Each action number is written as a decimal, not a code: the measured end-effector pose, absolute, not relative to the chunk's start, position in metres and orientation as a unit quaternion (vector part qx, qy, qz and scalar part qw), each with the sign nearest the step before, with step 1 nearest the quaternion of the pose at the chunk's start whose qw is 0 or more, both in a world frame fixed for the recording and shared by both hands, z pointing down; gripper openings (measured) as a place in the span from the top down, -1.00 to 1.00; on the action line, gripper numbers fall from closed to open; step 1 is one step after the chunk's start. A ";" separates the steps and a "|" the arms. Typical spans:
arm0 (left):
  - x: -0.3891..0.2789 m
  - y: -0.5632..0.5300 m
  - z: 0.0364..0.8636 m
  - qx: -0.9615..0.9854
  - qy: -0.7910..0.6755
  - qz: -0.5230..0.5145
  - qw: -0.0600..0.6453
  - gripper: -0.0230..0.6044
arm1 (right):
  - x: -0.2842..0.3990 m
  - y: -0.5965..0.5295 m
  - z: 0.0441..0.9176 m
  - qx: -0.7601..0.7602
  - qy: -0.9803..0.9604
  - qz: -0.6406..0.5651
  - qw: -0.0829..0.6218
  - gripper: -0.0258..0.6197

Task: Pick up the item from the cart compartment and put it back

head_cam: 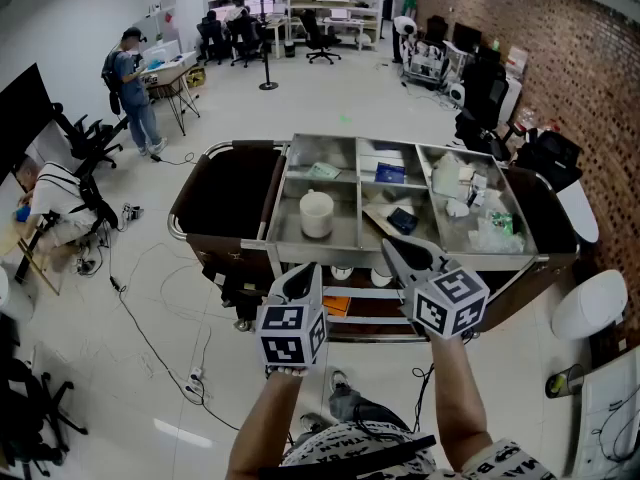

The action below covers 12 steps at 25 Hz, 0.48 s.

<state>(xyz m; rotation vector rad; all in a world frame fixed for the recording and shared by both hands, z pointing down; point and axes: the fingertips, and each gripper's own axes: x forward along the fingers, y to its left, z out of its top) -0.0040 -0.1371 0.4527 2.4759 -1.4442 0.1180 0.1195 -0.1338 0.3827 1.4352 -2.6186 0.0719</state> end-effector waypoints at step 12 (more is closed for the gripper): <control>-0.003 -0.183 0.433 0.851 -0.507 0.035 0.130 0.93 | 0.122 -0.188 0.352 0.479 -0.872 -0.018 0.100 0.71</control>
